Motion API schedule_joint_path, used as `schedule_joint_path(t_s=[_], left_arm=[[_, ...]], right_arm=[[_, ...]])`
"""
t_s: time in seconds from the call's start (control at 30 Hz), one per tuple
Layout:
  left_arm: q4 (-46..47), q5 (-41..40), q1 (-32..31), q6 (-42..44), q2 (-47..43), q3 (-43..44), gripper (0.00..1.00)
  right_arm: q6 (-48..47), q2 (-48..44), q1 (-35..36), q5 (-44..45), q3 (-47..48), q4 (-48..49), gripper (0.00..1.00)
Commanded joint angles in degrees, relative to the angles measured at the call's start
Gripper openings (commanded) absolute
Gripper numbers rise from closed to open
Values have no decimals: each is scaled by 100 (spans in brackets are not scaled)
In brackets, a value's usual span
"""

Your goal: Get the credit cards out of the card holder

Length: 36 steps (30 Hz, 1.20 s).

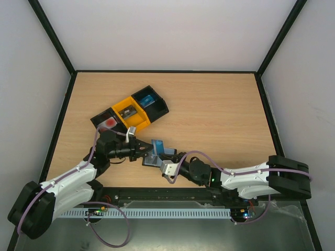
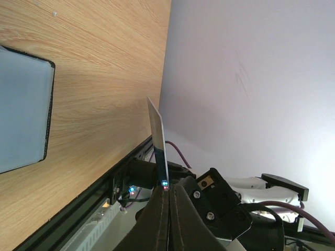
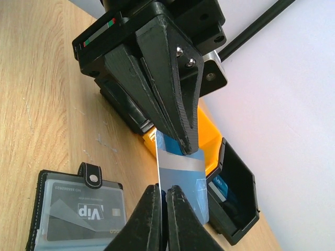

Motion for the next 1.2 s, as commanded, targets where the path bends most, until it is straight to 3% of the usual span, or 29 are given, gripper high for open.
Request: schedule_joint_path(t_s=[0.0, 0.1, 0.23, 0.33, 0.5, 0.57, 0.67, 0.8, 0.9, 1.0, 1.17], left_arm=[[347, 355, 1, -185, -87, -116, 3], [385, 373, 1, -218, -85, -137, 3], [491, 416, 0, -287, -77, -180, 3], [514, 427, 1, -320, -96, -212, 3], [531, 397, 0, -357, -142, -243, 3], [558, 377, 1, -312, -160, -224, 16], [110, 235, 1, 189, -348, -7, 50], [-1288, -225, 16, 1316, -712, 572, 73], [-2334, -690, 27, 2171, -951, 990, 84], [-2799, -1117, 27, 2673, -1217, 1204, 97], [-3269, -1383, 28, 3466, -1479, 1518, 100]], right_arm=[[-139, 122, 57, 354, 5, 261, 6], [-195, 216, 65, 463, 93, 193, 21], [-243, 312, 72, 544, 111, 212, 22], [-242, 324, 81, 554, 110, 249, 19], [-233, 237, 137, 632, 24, 444, 2], [-116, 190, 149, 650, 6, 440, 2], [442, 63, 175, 613, 45, 255, 2], [2263, -237, 178, 830, 525, -1021, 2], [3676, -292, 182, 1123, 1010, -2130, 2], [4694, -267, 178, 1188, 1287, -2837, 2], [5995, -460, 170, 1327, 1379, -3375, 2]])
